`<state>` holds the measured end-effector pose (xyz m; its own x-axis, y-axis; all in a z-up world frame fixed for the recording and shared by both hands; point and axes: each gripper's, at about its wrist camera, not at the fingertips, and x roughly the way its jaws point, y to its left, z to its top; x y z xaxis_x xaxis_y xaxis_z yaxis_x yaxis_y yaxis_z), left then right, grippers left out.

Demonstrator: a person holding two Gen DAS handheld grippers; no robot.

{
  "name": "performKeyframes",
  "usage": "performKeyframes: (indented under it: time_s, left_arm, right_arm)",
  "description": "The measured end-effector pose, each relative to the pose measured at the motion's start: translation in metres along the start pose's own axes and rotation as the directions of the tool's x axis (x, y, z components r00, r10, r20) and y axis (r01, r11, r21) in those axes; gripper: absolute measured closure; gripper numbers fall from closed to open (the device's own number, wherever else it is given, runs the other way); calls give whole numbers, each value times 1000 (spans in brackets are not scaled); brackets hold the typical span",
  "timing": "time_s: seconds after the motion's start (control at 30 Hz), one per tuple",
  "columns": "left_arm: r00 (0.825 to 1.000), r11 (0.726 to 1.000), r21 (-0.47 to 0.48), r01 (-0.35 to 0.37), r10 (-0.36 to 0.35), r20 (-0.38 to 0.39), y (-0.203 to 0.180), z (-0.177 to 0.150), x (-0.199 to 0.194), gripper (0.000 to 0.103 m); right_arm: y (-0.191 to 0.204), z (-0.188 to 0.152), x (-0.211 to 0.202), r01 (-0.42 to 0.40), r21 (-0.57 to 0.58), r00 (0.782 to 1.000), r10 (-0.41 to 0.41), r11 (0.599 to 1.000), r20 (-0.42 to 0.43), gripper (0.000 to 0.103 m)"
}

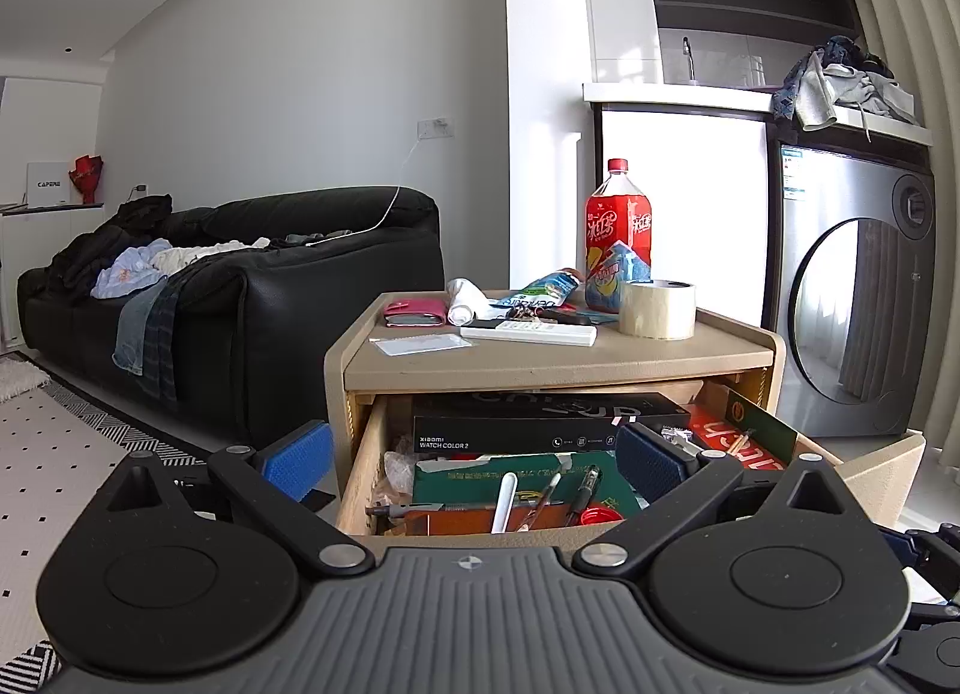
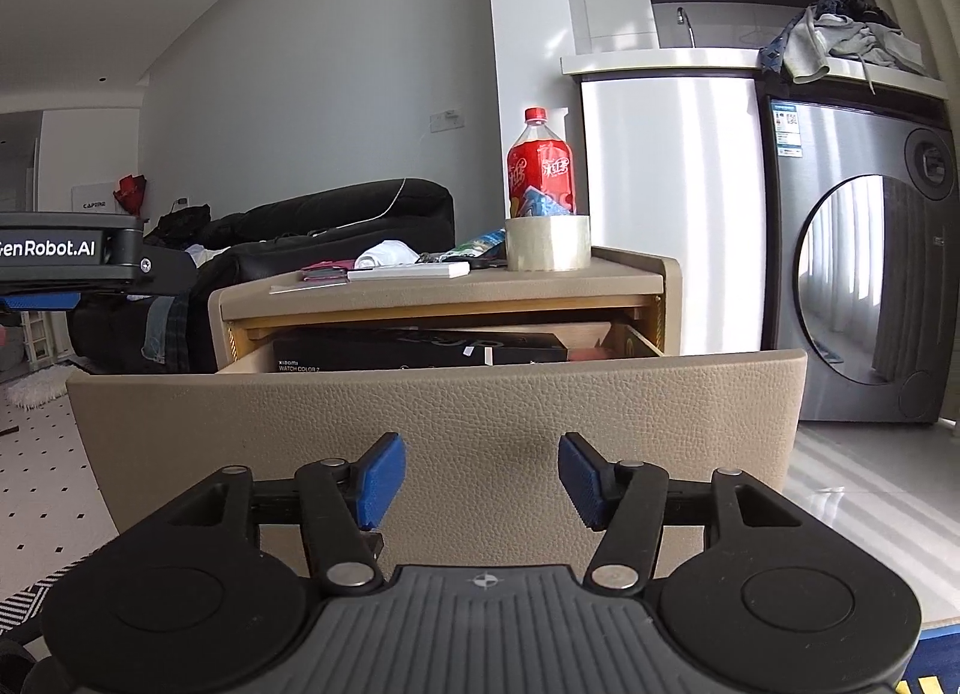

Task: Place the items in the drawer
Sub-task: 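Open the right gripper and withdraw it from the drawer handle, then move the left gripper over the nightstand top toward the white remote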

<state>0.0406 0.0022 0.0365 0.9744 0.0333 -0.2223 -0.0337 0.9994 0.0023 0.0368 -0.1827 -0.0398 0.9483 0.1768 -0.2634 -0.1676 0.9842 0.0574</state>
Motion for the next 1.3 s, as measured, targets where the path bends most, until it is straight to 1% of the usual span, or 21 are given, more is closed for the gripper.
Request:
performKeyframes:
  time_s: [0.17,0.33,0.43,0.57,0.7,0.8,0.9,1.23,1.3]
  left_arm:
    - [1000,1000,15,10,-10,5,-5,4,11,0]
    - [1000,999,39,0,-1,28,-5,12,23,0]
    - [999,998,56,-7,5,31,-2,20,36,0]
    - [999,996,92,-7,3,46,1,32,53,0]
    - [999,993,114,0,-6,53,2,45,70,0]
    - [998,992,123,6,-13,54,0,53,80,0]
    - [998,992,122,26,-34,60,-3,58,87,0]
    - [995,989,123,87,-91,29,-7,72,124,0]
    - [995,988,118,98,-100,14,-5,73,133,0]
  right_arm:
    - [-6,4,2,6,7,1000,-6,1000,0,41]
    - [-9,8,2,11,-13,1000,-10,1000,11,34]
    - [-12,8,2,17,-23,1000,-17,1000,21,33]
    - [-18,9,3,13,-8,1000,-13,1000,16,33]
    - [-20,13,3,8,-24,1000,-7,1000,24,33]
    - [-21,17,3,-3,-21,1000,4,1000,26,31]
    - [-23,19,3,-11,-11,1000,12,1000,22,30]
    - [-23,28,-1,-16,-25,998,18,1000,55,30]
    - [-23,28,-1,-19,-22,998,21,1000,56,30]
